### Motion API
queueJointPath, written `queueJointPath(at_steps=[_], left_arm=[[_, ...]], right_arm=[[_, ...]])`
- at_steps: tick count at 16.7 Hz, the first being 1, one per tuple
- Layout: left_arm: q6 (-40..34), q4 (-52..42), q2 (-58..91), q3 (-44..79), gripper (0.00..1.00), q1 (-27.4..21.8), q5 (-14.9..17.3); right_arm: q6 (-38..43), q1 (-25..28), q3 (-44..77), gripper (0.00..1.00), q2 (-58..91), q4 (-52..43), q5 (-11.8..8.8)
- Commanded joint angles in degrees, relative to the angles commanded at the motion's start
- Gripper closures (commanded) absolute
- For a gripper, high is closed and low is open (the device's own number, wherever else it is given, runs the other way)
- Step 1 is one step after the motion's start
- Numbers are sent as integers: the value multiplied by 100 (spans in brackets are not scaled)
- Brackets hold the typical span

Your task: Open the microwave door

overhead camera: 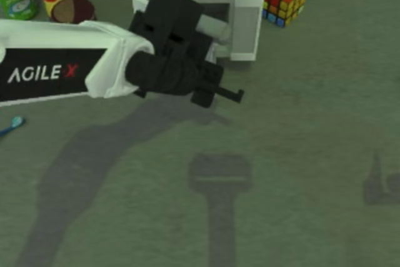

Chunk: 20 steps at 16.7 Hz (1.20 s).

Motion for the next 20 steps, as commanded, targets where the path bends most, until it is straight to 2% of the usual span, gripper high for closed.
queueJointPath(at_steps=[5, 14, 20], left_arm=[[0, 0, 0, 0, 100, 0, 0], [288, 39, -131, -180, 100, 107, 249], [288, 39, -131, -180, 100, 107, 249]], right_arm=[[0, 0, 0, 0, 0, 0, 0], [0, 0, 0, 0, 0, 0, 0], [0, 0, 0, 0, 0, 0, 0]])
